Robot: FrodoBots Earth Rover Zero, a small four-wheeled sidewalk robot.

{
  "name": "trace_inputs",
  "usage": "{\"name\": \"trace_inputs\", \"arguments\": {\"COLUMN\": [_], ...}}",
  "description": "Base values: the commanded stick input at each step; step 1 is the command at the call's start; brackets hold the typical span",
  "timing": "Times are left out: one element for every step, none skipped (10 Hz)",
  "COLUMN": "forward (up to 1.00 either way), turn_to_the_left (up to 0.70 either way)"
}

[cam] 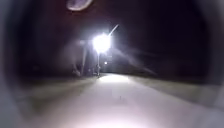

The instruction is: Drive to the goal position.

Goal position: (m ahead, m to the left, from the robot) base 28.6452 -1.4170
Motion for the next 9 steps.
{"name": "trace_inputs", "arguments": {"forward": [0.70,0.70,0.70,0.70,0.70,0.70,0.70,0.70,0.70], "turn_to_the_left": [0.00,0.00,0.00,0.00,0.00,0.00,0.00,0.00,0.00]}}
